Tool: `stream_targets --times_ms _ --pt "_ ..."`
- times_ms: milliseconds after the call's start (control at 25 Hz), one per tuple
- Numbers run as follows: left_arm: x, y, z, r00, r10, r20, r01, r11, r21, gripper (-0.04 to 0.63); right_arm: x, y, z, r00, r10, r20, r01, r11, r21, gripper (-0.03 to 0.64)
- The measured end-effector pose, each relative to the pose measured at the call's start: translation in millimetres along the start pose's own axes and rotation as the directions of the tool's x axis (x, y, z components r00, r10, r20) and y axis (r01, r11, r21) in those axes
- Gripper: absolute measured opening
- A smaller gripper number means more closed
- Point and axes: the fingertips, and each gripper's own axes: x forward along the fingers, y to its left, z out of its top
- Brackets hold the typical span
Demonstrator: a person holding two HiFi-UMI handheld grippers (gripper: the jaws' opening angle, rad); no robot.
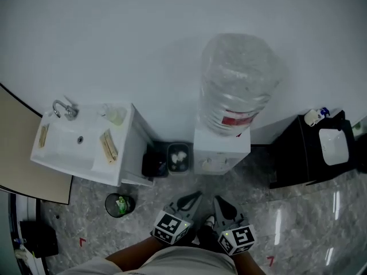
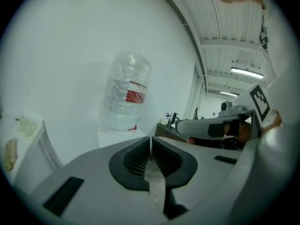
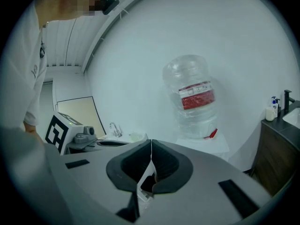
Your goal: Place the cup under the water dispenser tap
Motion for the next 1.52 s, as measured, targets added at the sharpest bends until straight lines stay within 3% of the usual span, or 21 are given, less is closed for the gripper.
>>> stream_targets --times_ms 480,1520 --pt "-32.5 -30.7 54.5 0.997 -0.006 0.078 0.002 0.998 0.057 0.006 -29.4 22.2 29.5 0.998 -0.032 0.057 0.036 0.998 -0.056 0.015" --pt "-39.5 -40.3 48.0 0.996 -0.022 0.089 0.016 0.998 0.064 0.006 -27.7 25.1 23.1 0.998 -0.043 0.048 0.048 0.995 -0.093 0.015"
